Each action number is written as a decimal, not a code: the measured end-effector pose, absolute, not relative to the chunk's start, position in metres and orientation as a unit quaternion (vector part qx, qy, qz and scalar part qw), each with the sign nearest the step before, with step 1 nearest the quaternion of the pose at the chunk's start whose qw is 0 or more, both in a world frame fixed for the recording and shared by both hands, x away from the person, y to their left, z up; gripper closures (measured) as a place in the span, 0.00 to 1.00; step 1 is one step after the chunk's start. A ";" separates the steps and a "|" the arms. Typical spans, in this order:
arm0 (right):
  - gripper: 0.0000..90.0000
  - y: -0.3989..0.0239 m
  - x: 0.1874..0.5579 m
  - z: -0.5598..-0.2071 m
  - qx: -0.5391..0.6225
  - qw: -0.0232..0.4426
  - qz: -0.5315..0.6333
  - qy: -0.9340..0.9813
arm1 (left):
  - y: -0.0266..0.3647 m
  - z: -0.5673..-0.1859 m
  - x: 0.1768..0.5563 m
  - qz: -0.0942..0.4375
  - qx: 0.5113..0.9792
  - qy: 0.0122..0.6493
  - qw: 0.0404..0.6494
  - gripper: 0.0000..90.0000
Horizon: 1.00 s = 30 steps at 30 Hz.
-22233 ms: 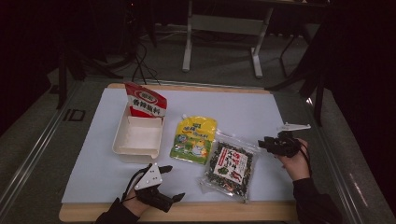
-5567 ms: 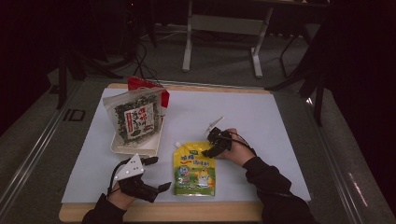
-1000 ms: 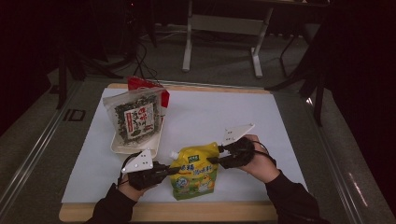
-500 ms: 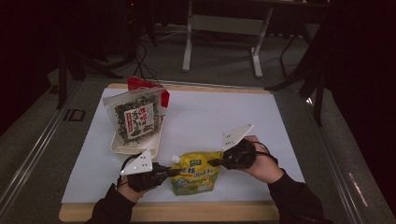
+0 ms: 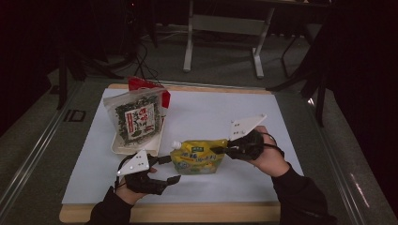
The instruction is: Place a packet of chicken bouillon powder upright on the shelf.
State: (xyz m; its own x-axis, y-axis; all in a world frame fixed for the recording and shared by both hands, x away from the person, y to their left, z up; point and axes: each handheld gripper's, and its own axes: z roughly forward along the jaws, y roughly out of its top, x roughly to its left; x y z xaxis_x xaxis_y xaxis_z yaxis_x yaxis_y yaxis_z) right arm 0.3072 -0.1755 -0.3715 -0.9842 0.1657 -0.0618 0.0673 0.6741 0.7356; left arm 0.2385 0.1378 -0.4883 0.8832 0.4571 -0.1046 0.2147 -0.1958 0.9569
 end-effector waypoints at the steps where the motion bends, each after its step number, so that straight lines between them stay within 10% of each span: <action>1: 1.00 -0.175 0.309 -0.369 0.063 0.064 0.400 0.912 | 0.138 -0.489 0.238 0.100 0.765 0.222 0.596 0.21; 7: 1.00 -0.168 0.319 -0.354 0.069 0.089 0.407 0.907 | 0.140 -0.496 0.237 0.120 0.757 0.242 0.595 0.02; 30: 1.00 -0.065 0.358 -0.337 0.040 0.086 0.447 0.889 | 0.125 -0.527 0.226 0.088 0.786 0.230 0.568 0.02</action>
